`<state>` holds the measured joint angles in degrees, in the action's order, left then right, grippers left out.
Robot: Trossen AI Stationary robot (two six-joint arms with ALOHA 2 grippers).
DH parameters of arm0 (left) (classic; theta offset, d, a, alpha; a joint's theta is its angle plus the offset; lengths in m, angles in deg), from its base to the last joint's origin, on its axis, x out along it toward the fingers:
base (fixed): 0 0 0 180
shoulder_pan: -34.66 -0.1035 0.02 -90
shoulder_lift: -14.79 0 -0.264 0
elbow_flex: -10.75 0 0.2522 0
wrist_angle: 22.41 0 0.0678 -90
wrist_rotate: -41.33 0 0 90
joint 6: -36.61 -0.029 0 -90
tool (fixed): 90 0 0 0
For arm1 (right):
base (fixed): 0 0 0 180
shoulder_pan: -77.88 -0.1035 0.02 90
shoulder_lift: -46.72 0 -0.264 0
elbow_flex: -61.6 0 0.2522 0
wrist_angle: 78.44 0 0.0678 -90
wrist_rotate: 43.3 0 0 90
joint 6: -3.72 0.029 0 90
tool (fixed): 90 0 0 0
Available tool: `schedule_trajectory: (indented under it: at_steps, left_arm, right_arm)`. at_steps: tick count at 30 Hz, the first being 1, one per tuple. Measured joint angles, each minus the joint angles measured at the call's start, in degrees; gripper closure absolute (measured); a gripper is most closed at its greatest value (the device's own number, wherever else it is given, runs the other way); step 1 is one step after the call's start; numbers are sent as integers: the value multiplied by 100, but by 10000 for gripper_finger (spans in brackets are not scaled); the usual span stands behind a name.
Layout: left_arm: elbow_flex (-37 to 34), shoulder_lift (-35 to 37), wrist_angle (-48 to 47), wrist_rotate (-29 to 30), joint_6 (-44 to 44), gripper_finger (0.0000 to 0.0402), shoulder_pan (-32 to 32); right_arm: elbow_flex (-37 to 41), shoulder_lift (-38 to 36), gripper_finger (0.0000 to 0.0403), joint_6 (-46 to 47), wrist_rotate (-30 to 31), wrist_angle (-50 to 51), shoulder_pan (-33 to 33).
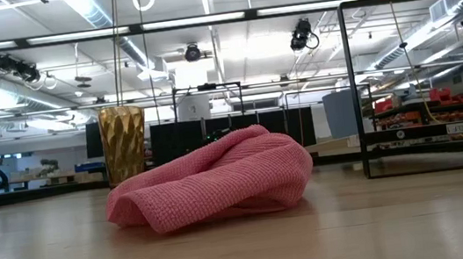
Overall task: Stack small to large cups/mugs on shelf
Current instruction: Put the purple cup on the shelf
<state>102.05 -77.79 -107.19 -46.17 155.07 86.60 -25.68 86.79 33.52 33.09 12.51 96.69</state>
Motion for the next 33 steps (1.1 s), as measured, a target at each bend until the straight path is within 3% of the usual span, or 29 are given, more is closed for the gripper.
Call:
schedule_trajectory:
  at_steps: [13, 23, 33]
  left_arm:
    - [-71, 234, 488, 5, 45, 303, 0]
    - [-70, 649, -445, -161, 291, 304, 42]
    - [-147, 634, -87, -115, 113, 301, 35]
  right_arm:
    - [0, 0, 315, -11, 0, -2, 0]
    - [0, 2, 315, -24, 2, -2, 0]
    - [0, 1, 315, -87, 9, -5, 0]
